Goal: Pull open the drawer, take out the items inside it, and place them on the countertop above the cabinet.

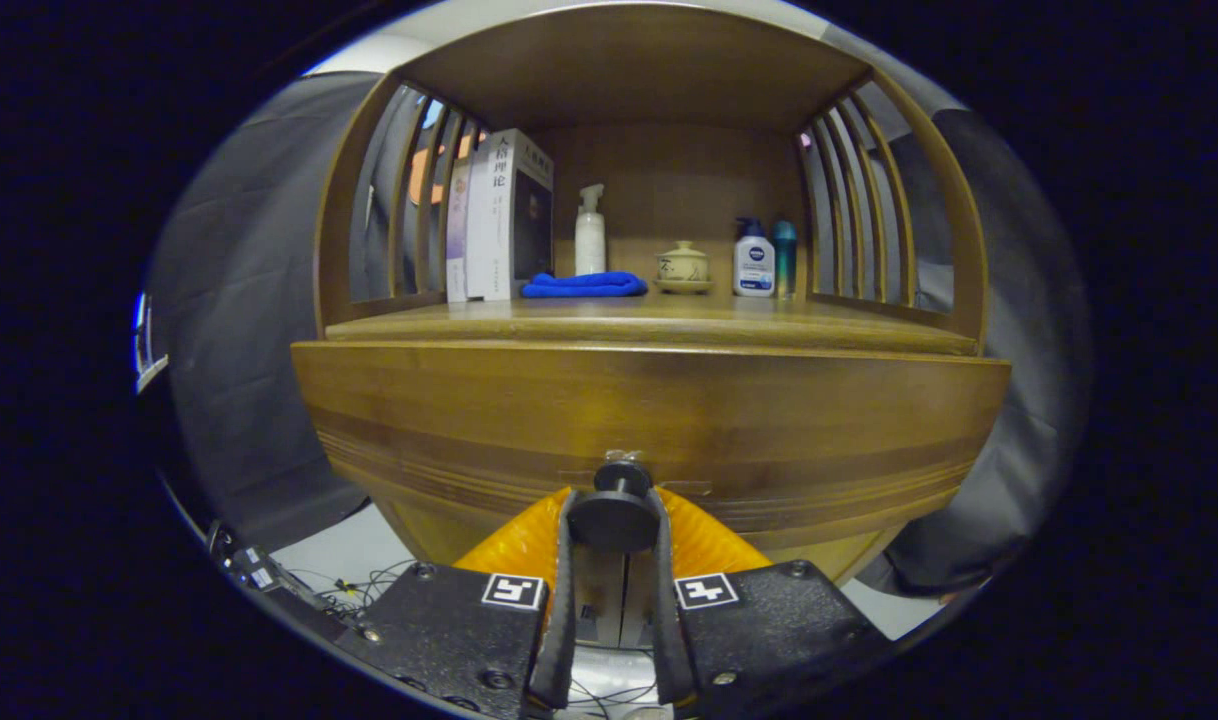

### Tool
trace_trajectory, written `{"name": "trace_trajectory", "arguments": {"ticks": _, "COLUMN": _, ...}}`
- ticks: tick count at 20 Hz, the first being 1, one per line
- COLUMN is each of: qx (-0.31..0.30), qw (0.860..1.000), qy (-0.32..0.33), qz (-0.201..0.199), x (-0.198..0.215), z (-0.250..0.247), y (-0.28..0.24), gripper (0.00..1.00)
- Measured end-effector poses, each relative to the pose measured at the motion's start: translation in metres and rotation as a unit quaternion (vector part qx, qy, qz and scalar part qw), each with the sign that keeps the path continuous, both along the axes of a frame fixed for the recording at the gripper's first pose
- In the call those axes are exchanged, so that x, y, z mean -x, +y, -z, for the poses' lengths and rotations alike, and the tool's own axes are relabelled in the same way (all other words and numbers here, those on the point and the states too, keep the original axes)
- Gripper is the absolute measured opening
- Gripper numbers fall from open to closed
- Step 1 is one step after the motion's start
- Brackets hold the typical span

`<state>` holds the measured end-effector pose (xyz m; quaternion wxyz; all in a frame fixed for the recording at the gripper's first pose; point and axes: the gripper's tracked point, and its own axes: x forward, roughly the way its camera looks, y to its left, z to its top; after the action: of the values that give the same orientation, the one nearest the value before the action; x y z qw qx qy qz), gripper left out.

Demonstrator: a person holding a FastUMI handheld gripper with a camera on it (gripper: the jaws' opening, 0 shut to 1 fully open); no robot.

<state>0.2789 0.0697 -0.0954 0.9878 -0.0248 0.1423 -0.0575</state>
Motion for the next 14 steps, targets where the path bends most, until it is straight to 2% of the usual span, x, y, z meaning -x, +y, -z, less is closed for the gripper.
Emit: {"name": "trace_trajectory", "arguments": {"ticks": 14, "qx": 0.002, "qw": 1.000, "qy": -0.010, "qz": -0.012, "x": 0.118, "z": 0.004, "y": 0.030, "gripper": 0.34}}
